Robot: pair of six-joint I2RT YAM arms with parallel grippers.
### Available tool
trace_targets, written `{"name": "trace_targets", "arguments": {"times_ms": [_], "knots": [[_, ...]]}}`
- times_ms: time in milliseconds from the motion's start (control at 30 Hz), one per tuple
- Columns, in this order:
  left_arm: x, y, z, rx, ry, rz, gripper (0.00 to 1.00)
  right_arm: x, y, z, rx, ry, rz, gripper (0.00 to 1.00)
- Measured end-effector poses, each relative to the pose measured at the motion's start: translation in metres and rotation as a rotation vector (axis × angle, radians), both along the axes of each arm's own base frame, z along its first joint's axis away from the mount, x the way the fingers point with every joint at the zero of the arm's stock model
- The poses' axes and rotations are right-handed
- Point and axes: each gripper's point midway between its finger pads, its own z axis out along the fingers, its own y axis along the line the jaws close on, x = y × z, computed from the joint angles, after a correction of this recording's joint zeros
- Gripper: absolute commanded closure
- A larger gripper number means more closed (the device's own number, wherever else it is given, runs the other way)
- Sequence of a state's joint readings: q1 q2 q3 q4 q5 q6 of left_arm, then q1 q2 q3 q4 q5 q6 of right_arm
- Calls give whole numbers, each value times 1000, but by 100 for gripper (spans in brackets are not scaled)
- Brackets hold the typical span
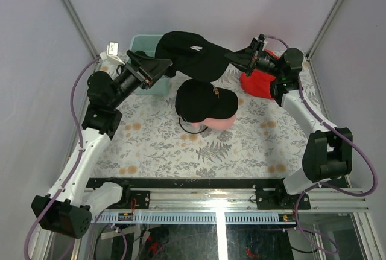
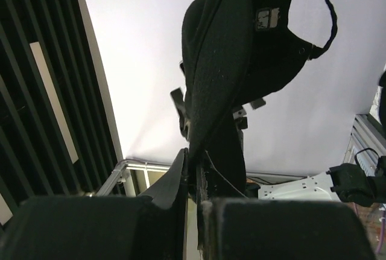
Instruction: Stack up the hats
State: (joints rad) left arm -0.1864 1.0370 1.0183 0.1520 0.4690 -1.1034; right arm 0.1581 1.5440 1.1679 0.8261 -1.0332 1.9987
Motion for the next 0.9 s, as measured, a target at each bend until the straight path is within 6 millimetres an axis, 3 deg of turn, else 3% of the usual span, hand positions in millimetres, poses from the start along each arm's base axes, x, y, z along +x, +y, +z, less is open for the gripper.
{"name": "trace_targets", "arguments": {"times_ms": [67, 133, 367, 400, 500, 600, 633, 667, 767, 900], "knots": [[-10, -16, 20, -15, -54, -42, 10, 0, 7, 8, 6, -8, -2, 100], [-14, -28, 23, -25, -65, -70, 10, -2, 14, 12, 11, -8, 2, 100], [4, -48, -1, -26, 18, -85, 10, 0, 26, 9, 13, 26, -13, 100], [5, -49, -2, -26, 21, -83, 16, 1, 26, 8, 13, 31, -17, 100], [5, -50, -2, -29, 23, -78, 54, 1, 28, 7, 12, 38, -19, 100], [7, -50, 0, -35, 23, -67, 79, 1, 30, 6, 8, 38, -18, 100], [9, -49, 0, -31, 19, -59, 87, 1, 30, 5, 6, 39, -18, 98], [10, -49, 0, -32, 17, -56, 95, 1, 30, 4, 3, 39, -20, 89], [12, -47, 5, -34, -1, -41, 100, 4, 30, -2, -15, 54, -34, 66], [15, -45, 13, -19, -35, -10, 100, 1, 31, -5, -31, 55, -42, 58]]}}
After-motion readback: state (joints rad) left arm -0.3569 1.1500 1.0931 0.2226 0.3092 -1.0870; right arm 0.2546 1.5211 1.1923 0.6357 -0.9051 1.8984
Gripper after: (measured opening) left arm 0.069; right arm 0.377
